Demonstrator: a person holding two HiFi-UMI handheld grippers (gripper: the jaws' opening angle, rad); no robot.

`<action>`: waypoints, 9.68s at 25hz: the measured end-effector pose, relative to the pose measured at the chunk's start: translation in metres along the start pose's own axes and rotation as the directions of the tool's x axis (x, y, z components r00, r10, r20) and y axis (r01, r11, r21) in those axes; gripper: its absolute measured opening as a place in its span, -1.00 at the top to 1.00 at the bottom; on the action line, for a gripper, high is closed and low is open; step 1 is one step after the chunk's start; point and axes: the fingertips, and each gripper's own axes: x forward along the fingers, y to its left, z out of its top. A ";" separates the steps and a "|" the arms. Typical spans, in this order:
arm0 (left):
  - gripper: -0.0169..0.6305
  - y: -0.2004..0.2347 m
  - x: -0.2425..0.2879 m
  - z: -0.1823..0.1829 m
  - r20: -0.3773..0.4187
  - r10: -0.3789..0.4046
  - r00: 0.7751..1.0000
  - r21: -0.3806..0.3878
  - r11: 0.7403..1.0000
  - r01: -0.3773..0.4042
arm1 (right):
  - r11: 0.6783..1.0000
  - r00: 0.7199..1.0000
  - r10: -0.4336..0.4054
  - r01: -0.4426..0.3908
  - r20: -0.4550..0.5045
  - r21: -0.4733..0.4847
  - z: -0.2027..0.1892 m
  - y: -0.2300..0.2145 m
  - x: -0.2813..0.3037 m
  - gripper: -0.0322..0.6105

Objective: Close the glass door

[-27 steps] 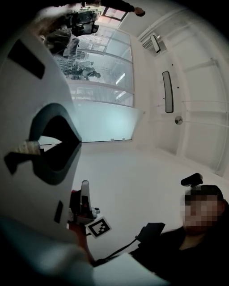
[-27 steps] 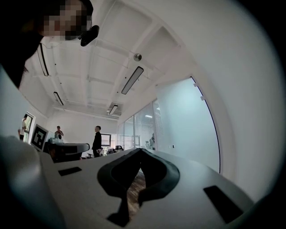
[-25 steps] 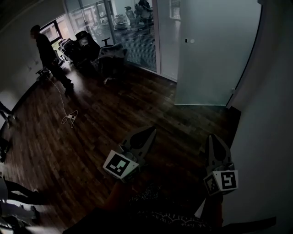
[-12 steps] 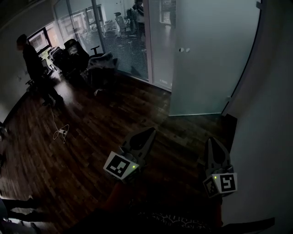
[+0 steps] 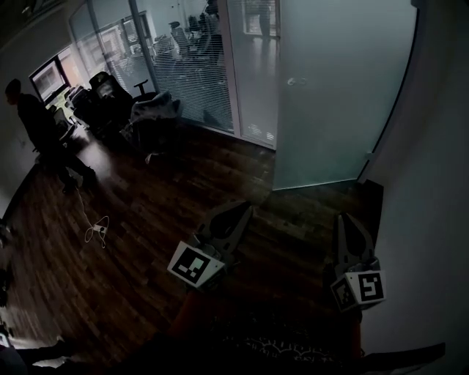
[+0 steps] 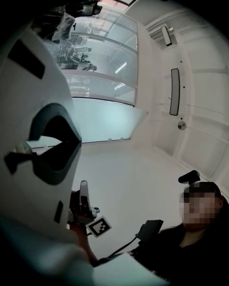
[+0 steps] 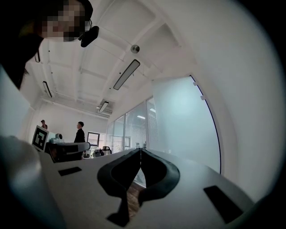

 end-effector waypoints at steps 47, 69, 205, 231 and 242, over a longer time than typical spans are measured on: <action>0.94 0.191 0.225 -0.057 -0.011 0.147 0.989 0.008 0.989 -0.147 | 0.997 0.997 0.071 -0.071 -0.009 -0.001 -0.043 -0.145 0.282 0.89; 0.94 0.339 0.352 -0.084 0.008 0.065 0.998 -0.006 0.998 -0.065 | 1.000 1.000 0.019 -0.019 -0.006 -0.022 -0.063 -0.187 0.464 0.89; 0.94 0.733 0.695 -0.180 0.015 0.033 0.999 0.001 0.999 -0.033 | 0.959 0.929 -0.283 0.267 -0.236 -0.100 -0.237 -0.380 0.947 0.55; 0.94 0.795 0.765 -0.207 0.048 -0.029 0.998 -0.063 0.997 0.032 | 0.929 0.905 -0.369 0.353 -0.213 -0.108 -0.250 -0.445 1.029 0.55; 0.94 0.819 0.815 -0.210 0.053 -0.021 0.998 -0.055 0.998 0.024 | 0.930 0.902 -0.367 0.353 -0.228 -0.102 -0.255 -0.475 1.071 0.55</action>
